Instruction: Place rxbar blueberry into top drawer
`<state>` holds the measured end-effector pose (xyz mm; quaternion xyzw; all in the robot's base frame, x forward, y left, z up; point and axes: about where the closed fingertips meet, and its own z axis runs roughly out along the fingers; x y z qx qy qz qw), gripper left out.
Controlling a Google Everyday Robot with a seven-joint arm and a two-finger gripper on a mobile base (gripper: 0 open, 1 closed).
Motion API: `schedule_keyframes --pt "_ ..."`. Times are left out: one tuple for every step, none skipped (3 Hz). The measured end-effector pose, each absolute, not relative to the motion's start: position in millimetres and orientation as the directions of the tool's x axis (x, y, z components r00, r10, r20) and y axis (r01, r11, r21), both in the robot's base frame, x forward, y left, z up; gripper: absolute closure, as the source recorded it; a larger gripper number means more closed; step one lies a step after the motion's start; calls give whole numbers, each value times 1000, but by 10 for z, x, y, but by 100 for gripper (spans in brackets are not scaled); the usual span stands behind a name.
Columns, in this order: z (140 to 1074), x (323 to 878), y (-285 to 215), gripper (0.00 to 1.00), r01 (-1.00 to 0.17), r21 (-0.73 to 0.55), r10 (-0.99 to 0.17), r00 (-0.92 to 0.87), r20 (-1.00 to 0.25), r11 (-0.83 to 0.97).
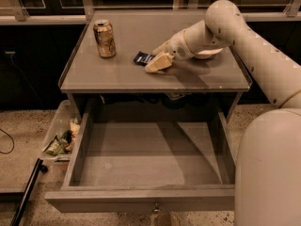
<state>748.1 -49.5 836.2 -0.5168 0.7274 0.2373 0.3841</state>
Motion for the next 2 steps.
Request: schedule_keyframes --pt "8362 7481 -495 66 -934 -52 -569 -171 -804 353" --pt "8362 7481 -494 89 -934 -52 -570 -171 -804 353"
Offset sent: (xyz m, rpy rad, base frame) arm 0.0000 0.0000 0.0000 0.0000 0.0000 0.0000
